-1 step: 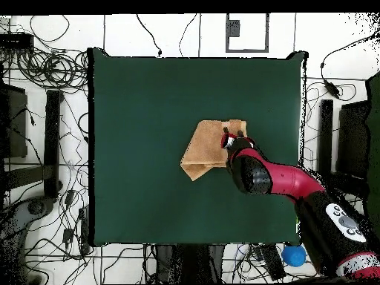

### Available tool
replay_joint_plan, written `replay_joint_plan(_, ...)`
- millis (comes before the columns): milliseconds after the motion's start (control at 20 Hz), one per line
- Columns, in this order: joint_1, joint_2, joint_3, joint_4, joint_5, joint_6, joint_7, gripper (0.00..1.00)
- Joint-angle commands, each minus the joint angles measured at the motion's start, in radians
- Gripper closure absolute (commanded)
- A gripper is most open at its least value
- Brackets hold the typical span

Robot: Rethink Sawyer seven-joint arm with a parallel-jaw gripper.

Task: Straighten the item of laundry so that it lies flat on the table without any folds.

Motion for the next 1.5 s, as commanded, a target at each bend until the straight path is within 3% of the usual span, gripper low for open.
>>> replay_joint_plan(50, 0.014, 0.024, 0.147, 0.046, -0.059, 0.123, -0.053, 0.00)
replay_joint_plan(350, 0.075, -0.115, 0.034, 0.049, -0.086, 0.210, -0.081, 0.00)
replay_joint_plan(950, 0.039, -0.115, 0.049, 0.041, -0.139, 0.217, -0.060, 0.00)
replay_joint_plan(1150, -0.010, -0.067, 0.093, 0.038, -0.158, 0.197, -0.076, 0.00)
replay_joint_plan(1500, -0.147, 0.125, 0.240, 0.028, -0.248, 0.100, -0.103, 0.00)
